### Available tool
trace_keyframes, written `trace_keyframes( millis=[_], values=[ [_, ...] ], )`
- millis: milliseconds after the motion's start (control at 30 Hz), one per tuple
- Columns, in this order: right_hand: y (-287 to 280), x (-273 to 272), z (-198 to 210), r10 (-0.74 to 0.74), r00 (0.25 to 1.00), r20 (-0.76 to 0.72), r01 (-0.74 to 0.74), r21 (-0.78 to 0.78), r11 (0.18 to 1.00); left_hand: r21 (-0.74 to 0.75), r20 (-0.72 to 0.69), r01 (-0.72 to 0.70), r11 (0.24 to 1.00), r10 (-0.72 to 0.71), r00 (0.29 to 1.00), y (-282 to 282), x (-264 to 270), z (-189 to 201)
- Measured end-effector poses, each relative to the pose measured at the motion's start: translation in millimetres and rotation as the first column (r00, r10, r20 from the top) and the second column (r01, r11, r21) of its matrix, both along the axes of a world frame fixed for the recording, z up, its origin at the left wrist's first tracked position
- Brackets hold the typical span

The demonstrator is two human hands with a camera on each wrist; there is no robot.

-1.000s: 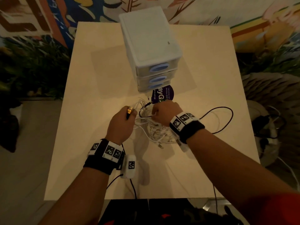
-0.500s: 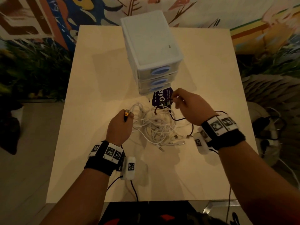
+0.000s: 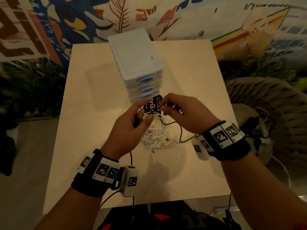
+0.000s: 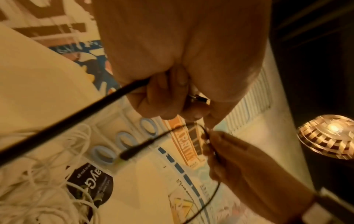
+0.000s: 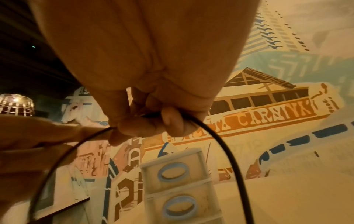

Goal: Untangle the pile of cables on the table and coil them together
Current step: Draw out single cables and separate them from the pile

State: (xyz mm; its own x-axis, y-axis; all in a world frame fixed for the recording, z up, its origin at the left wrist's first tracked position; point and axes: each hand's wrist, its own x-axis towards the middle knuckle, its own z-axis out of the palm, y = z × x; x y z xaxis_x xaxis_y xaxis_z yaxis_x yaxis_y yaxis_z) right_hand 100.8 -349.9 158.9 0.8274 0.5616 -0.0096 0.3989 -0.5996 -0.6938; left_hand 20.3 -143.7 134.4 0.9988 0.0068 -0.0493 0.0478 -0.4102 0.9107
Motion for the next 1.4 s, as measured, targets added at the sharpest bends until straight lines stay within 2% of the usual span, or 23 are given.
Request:
trace_keyframes(
  millis=[67,133,167,233,333,500,600,733,800,900,967,1033,1100,1133,1233,1300,1400],
  values=[
    [2,-8,2,0.036,0.999,-0.013,-0.035,0.081,0.996,0.157,0.023,0.052,0.986,-0.056,0.998,-13,-2,-2],
    [-1,-11,2,0.047,0.998,-0.032,-0.044,0.105,0.993,0.250,0.040,0.043,0.967,-0.054,0.998,-17,-5,-8],
    [-5,-10,-1,0.040,0.999,-0.032,-0.037,0.083,0.996,0.241,0.054,0.000,0.970,-0.013,0.998,-17,-7,-12],
    [-19,-6,-13,-0.019,0.999,-0.032,0.019,0.011,1.000,0.126,0.068,-0.146,0.981,0.138,0.988,-12,-9,-11],
    [-50,3,-42,-0.148,0.989,-0.026,0.146,-0.085,0.986,0.000,0.062,-0.366,0.931,0.365,0.929,11,-9,-14],
    [-99,1,-94,-0.324,0.945,-0.046,0.301,-0.265,0.916,-0.102,0.063,-0.512,0.853,0.519,0.852,37,-7,-12],
    [-108,-10,-121,-0.410,0.895,-0.176,0.333,-0.348,0.876,-0.089,0.072,-0.523,0.848,0.529,0.845,37,-10,-9],
    [-89,-20,-118,-0.297,0.846,-0.442,0.140,-0.353,0.925,0.024,0.064,-0.448,0.894,0.446,0.893,26,-15,-9],
    [-81,-19,-110,-0.290,0.816,-0.500,0.133,-0.327,0.936,0.051,0.068,-0.411,0.910,0.408,0.911,19,-19,-7],
    [-74,-10,-105,-0.429,0.835,-0.344,0.386,-0.189,0.903,0.001,0.074,-0.383,0.924,0.381,0.921,15,-23,-6],
    [-65,3,-103,-0.499,0.844,-0.198,0.471,-0.173,0.865,-0.002,0.074,-0.387,0.922,0.386,0.920,15,-25,-6],
    [-49,17,-106,-0.435,0.892,-0.124,0.393,-0.264,0.881,0.030,0.077,-0.390,0.920,0.387,0.919,15,-26,-6],
    [-29,25,-113,-0.332,0.933,-0.140,0.254,-0.398,0.882,0.058,0.066,-0.387,0.920,0.383,0.921,16,-27,-6],
    [-18,27,-118,-0.291,0.941,-0.174,0.179,-0.475,0.862,0.075,0.061,-0.382,0.921,0.378,0.924,17,-27,-6],
    [8,24,-137,-0.231,0.943,-0.239,0.003,-0.689,0.725,0.111,0.047,-0.368,0.923,0.365,0.930,19,-30,-9],
    [16,21,-149,-0.258,0.929,-0.264,-0.014,-0.724,0.690,0.118,0.037,-0.359,0.926,0.357,0.933,19,-32,-10],
    [18,17,-159,-0.306,0.915,-0.262,0.031,-0.710,0.704,0.134,0.033,-0.357,0.925,0.356,0.934,19,-35,-12]
  ],
)
